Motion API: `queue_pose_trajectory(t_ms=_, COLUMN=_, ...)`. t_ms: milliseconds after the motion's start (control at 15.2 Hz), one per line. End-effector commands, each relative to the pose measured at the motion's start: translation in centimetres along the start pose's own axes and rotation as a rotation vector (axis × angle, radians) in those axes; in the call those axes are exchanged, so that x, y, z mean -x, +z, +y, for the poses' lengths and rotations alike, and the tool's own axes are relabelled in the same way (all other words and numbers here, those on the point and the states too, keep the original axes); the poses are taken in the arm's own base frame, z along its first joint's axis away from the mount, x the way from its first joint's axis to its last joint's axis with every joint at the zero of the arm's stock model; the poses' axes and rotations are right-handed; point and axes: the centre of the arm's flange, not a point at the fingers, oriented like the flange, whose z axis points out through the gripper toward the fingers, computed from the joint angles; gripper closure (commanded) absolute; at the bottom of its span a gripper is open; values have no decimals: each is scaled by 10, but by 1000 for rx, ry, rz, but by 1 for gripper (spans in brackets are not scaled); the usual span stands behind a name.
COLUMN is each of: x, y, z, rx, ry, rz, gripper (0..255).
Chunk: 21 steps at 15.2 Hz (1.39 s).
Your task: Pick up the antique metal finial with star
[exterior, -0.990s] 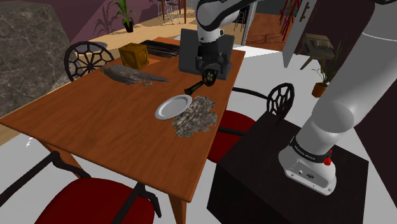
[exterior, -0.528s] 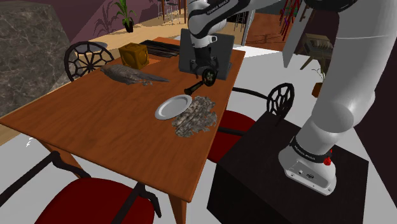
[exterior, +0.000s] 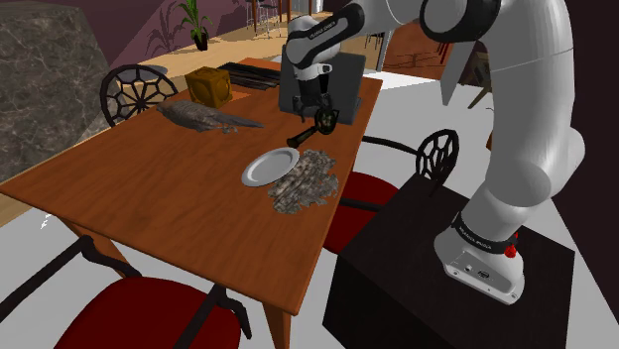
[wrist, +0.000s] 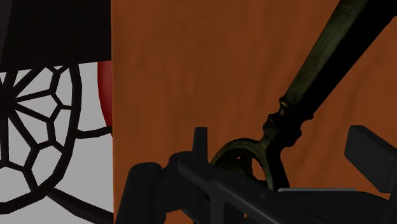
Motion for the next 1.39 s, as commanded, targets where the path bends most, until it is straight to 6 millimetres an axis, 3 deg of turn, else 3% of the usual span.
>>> queue_pose_trajectory(t_ms=0, x=-3, y=10, z=-6, rx=0, ry=8, rz=0, gripper=0)
queue_pose_trajectory(t_ms=330, x=-6, y=38, z=-13, rx=0, ry=8, rz=0, gripper=0)
queue_pose_trajectory(t_ms=462, x=-6, y=38, z=-13, rx=0, ry=8, rz=0, gripper=0)
queue_pose_trajectory(t_ms=528, x=-6, y=38, z=-13, rx=0, ry=8, rz=0, gripper=255)
queue_pose_trajectory(t_ms=1122, x=-6, y=38, z=-13, rx=0, ry=8, rz=0, gripper=255)
queue_pose_trajectory(t_ms=1320, x=-5, y=23, z=-9, rx=0, ry=8, rz=0, gripper=255)
